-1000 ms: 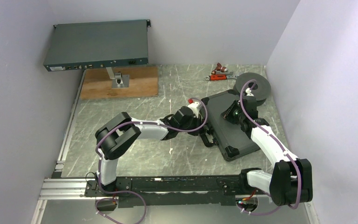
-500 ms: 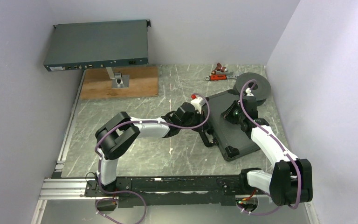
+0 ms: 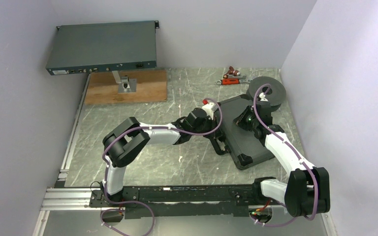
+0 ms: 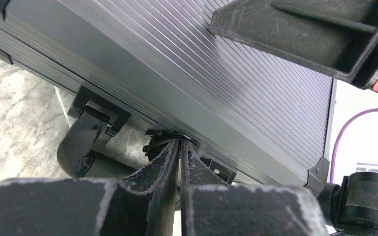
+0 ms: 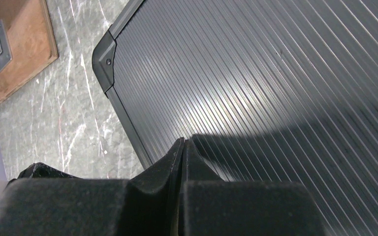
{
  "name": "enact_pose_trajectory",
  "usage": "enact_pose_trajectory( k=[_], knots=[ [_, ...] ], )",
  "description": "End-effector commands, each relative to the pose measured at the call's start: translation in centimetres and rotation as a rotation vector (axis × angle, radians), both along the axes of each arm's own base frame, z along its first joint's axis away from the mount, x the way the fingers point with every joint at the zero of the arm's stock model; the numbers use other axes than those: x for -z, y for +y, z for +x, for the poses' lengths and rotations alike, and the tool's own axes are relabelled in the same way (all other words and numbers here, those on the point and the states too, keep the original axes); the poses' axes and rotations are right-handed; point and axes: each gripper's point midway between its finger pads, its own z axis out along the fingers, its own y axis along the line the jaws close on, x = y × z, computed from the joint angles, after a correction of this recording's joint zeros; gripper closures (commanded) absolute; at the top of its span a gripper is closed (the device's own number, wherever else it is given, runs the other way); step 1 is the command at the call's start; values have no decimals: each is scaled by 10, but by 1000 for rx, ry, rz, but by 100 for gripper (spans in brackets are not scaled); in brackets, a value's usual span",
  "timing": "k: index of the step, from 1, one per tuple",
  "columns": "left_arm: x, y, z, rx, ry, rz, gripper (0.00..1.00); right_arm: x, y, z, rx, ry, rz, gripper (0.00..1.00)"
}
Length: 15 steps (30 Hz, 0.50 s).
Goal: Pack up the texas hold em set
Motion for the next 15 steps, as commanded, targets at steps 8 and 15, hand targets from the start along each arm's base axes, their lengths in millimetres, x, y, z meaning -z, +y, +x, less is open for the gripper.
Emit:
enact_pose_trajectory(
  k=[8,15],
  knots=[
    [8,-3,-8,18,10,-18,88,68,-6,-74,-42,357,-60,100],
    [21,3,-18,10,26,1,88,66,-7,-73,-36,349,-66,100]
  ],
)
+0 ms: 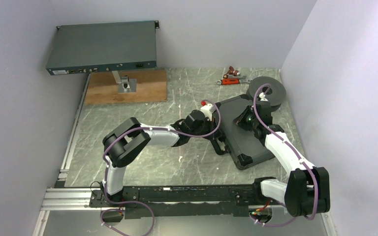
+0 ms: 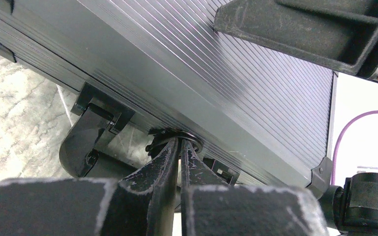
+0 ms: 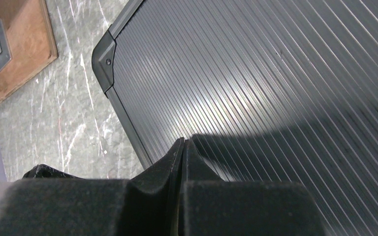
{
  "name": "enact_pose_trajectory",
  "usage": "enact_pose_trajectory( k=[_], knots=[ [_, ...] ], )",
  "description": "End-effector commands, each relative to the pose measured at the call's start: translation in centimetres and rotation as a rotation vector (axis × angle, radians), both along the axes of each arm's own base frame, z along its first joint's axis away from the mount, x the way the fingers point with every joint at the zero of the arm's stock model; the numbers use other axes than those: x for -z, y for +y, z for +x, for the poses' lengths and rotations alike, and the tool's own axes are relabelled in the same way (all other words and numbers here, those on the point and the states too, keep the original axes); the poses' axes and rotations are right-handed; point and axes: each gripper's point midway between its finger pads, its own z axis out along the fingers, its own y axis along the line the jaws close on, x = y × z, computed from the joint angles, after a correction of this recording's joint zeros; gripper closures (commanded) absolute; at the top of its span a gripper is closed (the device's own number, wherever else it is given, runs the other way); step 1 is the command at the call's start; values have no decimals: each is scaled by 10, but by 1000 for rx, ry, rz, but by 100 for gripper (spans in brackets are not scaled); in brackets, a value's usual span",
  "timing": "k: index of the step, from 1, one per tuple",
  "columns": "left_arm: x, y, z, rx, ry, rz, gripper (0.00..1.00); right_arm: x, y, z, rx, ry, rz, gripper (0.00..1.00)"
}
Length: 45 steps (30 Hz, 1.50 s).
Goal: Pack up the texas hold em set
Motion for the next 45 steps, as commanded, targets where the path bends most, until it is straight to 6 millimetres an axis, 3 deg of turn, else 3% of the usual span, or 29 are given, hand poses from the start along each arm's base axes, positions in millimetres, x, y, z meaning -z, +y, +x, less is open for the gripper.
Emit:
enact_pose_trajectory(
  k=[1,13,28,32,37,45],
  knots=[
    [18,2,-18,21,44,26,88,68,-7,-73,-36,354,-66,100],
    [27,6,-24,15,52,45,89,70,-7,-73,-37,358,-65,100],
    [16,10,-27,-2,21,52,89,70,-7,-73,-38,357,-62,100],
    [10,8,-27,2,9,42,89,70,-6,-73,-38,356,-62,100],
    [-13,10,-27,-10,-24,35,89,70,-6,-74,-38,356,-62,100],
    [-18,-1,-20,2,-48,29,89,71,-6,-73,-41,358,-61,100]
  ],
)
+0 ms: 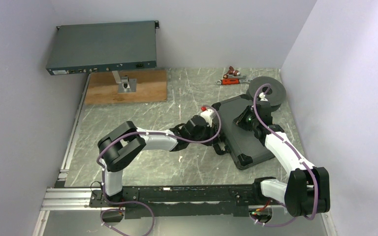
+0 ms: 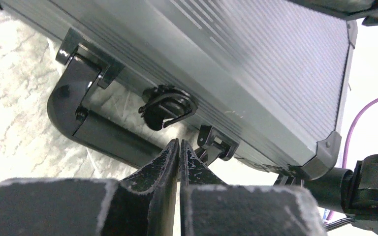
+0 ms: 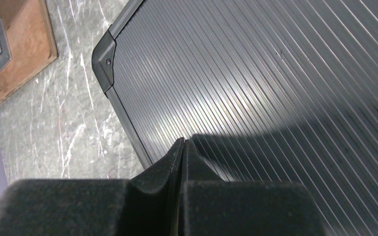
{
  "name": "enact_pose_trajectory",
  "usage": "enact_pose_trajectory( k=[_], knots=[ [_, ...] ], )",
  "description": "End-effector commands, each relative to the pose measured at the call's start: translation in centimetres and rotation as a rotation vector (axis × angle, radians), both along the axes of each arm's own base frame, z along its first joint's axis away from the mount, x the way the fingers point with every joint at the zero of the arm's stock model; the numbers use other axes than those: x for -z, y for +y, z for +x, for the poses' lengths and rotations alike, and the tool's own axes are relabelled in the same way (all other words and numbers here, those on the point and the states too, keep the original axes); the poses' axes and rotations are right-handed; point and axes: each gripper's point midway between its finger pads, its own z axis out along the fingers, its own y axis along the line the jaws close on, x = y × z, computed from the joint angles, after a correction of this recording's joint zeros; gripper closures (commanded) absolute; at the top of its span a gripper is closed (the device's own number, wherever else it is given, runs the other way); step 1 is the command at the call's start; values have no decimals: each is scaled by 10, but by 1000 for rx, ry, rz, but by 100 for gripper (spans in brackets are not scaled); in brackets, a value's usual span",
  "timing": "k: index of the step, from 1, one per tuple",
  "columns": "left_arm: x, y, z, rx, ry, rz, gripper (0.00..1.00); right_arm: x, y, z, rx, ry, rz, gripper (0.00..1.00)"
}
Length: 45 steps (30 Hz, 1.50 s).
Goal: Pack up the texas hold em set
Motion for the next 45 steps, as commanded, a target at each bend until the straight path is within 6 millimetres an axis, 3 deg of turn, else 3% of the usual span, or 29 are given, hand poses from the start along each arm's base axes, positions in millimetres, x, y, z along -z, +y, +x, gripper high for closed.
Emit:
enact_pose_trajectory(
  k=[1,9,14,26,36,45],
  knots=[
    [-26,-16,9,14,-57,-44,89,69,-6,-73,-41,352,-60,100],
    [-11,-27,19,18,-52,6,89,69,-5,-73,-44,354,-59,100],
    [-2,-22,17,8,-39,18,89,68,-6,-72,-45,350,-62,100],
    [-22,-5,11,-14,-72,-15,89,69,-5,-72,-46,353,-60,100],
    [-19,-14,13,7,-69,-16,89,69,-6,-73,-44,355,-59,100],
    [13,-27,19,20,-26,43,89,69,-6,-73,-44,355,-59,100]
  ],
)
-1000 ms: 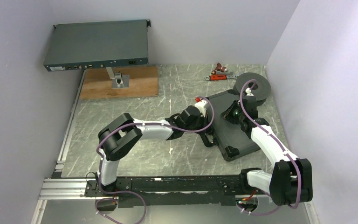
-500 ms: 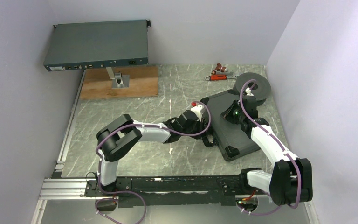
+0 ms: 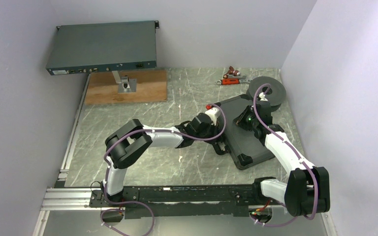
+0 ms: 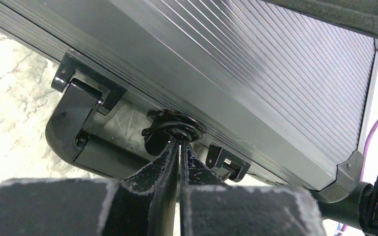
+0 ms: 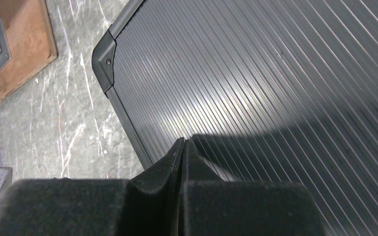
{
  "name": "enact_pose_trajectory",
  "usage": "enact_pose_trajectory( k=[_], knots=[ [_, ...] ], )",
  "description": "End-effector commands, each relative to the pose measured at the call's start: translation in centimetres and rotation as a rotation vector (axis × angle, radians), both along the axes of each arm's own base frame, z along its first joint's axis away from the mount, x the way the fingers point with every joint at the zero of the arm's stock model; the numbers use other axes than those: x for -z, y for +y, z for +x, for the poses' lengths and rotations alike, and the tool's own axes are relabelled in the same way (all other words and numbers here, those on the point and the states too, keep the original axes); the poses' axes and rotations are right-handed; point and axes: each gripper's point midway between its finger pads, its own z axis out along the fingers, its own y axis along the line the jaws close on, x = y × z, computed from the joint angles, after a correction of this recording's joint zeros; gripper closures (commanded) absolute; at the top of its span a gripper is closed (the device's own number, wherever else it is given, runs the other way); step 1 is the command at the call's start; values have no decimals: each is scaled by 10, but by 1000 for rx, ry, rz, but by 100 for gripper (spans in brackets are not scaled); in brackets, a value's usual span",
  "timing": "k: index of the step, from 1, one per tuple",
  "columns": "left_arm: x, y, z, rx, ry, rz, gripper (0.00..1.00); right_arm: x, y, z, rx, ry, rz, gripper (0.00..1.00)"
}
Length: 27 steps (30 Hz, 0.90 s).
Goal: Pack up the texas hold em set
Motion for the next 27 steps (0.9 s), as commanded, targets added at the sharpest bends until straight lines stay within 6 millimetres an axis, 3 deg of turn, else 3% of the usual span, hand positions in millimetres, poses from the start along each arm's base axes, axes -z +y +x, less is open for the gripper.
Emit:
enact_pose_trajectory(
  k=[1,27],
  knots=[
    [12,-11,4,13,6,16,90,68,-6,-73,-41,350,-58,100],
    [87,27,-5,-90,136,156,91,59,-7,-75,-41,330,-63,100]
  ],
)
